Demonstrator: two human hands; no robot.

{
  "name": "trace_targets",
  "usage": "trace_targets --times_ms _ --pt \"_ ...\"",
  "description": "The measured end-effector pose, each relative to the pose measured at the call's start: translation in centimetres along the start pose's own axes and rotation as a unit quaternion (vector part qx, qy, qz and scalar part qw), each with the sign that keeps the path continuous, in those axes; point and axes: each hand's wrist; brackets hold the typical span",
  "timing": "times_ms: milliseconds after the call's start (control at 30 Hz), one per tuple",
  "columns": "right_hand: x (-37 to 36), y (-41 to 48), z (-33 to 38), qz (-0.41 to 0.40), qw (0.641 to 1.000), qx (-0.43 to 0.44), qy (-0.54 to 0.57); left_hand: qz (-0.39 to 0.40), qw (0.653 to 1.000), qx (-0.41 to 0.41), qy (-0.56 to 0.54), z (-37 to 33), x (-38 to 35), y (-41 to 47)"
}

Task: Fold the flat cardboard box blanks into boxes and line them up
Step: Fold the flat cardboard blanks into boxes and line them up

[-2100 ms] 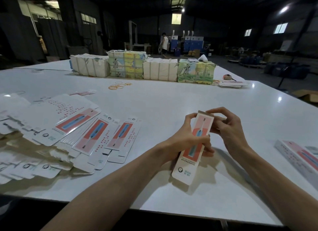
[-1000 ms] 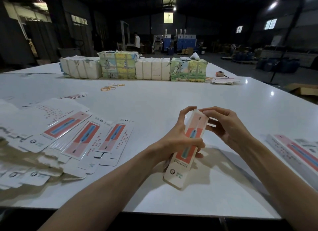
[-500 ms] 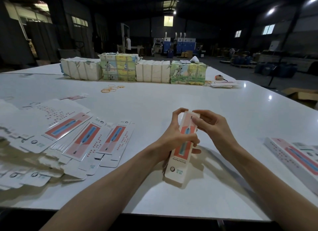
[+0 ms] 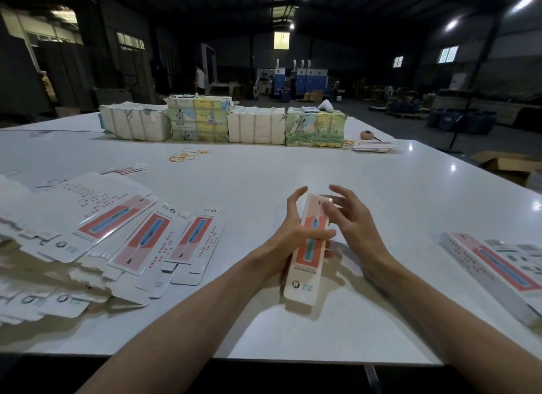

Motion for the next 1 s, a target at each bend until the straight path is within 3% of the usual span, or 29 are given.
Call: trace_targets --times_ms 233,333,433,533,800,867,933,1000 --pt "-0.4 -0.7 -0.5 -0.005 0.978 0.01 -0.207 -0.07 0.979 -0.044 -0.185 -0.8 -0.5 0.0" --pt "-1.3 -1.5 1.2 0.048 0.968 -0.019 -0.247 -0.066 0.966 -0.063 -0.244 -1.7 -0.9 -0.4" --pt "-1.7 -1.6 2.7 0.117 0.936 -0.067 -0.324 -0.054 0.976 -0.056 -0.204 -1.9 -1.4 -0.4" --pt "-1.1 -2.1 3.5 0.099 0.912 -0.076 -0.391 -0.005 0.991 -0.033 -0.126 -1.3 -1.2 -0.2" --pt "6.8 -8.0 3.2 0.012 0.814 -0.186 -0.55 0.03 0.998 0.001 -0.052 0.7 0.1 0.1" --pt "8.7 -10.2 2.6 -0.005 0.771 -0.222 -0.597 0.054 0.998 -0.01 -0.035 0.5 0.0 0.0" --pt "10.5 -12.0 2.1 -0.018 0.702 -0.249 -0.667 0.063 0.998 -0.014 -0.022 0.4 -0.1 -0.2" --pt "11.7 -13.2 2.4 -0.023 0.684 -0.279 -0.674 0.067 0.998 -0.02 -0.009 0.4 -0.2 -0.4"
Point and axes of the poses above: each hand's wrist, its own y-axis towards the middle knuckle, its own x-axis out of the back of the hand, z = x × y, and after that the axes turned 14 degrees about z, right-handed
